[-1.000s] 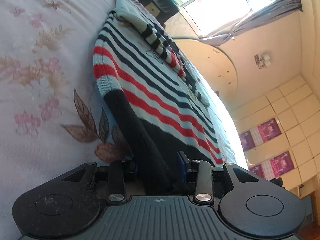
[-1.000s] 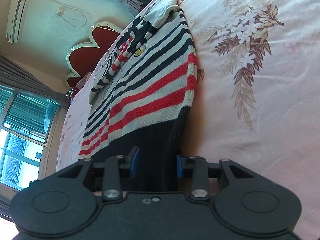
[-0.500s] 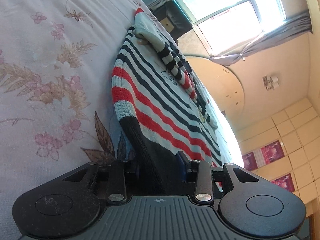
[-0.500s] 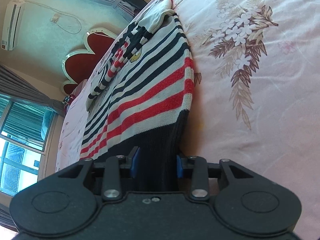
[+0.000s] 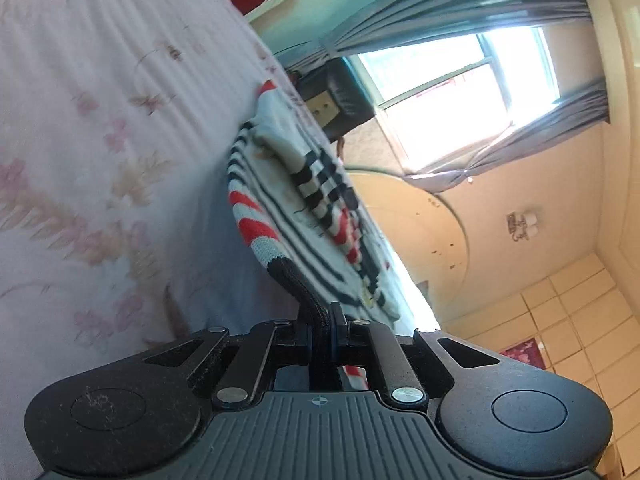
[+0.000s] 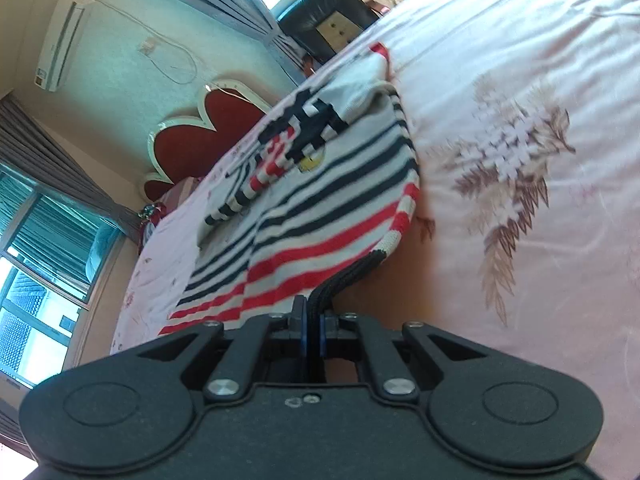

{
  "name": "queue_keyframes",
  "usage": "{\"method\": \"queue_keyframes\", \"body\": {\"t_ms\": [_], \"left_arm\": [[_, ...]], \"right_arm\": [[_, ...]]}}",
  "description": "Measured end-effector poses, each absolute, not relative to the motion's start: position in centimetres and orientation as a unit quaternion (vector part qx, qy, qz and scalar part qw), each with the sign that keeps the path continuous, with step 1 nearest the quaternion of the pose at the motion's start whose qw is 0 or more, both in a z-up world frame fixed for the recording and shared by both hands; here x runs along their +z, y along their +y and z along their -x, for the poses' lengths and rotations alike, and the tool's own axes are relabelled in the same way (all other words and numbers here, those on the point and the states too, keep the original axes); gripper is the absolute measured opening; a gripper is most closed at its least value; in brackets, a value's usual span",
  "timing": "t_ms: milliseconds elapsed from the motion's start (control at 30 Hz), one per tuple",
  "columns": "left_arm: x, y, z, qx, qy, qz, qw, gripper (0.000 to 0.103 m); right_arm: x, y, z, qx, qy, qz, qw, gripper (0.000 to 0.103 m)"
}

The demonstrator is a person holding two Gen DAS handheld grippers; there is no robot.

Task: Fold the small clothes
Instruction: 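Lift the hem with both grippers and fold it toward the collar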

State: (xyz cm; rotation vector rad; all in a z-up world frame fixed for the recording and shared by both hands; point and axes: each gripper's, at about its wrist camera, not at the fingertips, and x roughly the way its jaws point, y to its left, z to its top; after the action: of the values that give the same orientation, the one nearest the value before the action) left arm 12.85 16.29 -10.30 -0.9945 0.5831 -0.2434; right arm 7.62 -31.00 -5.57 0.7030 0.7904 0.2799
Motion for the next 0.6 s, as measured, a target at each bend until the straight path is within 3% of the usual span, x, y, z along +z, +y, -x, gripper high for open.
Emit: {"method": "queue_keyframes", "body": {"t_ms": [300,600], "left_arm": [[-4.7,17.2,-22.7,-0.122,0.216,0.464,0.85,0.007],[-3.8,17.3,-36.9,-0.087,0.256,0.441,0.856,0.008]], "right_arm": [[0.0,-33.2,-16.1,0.13,0.286,-0.349,0.883,0.006],[0.2,-35.0,-30.7,0.127,0.29,-0.353,0.881,0.006]]}}
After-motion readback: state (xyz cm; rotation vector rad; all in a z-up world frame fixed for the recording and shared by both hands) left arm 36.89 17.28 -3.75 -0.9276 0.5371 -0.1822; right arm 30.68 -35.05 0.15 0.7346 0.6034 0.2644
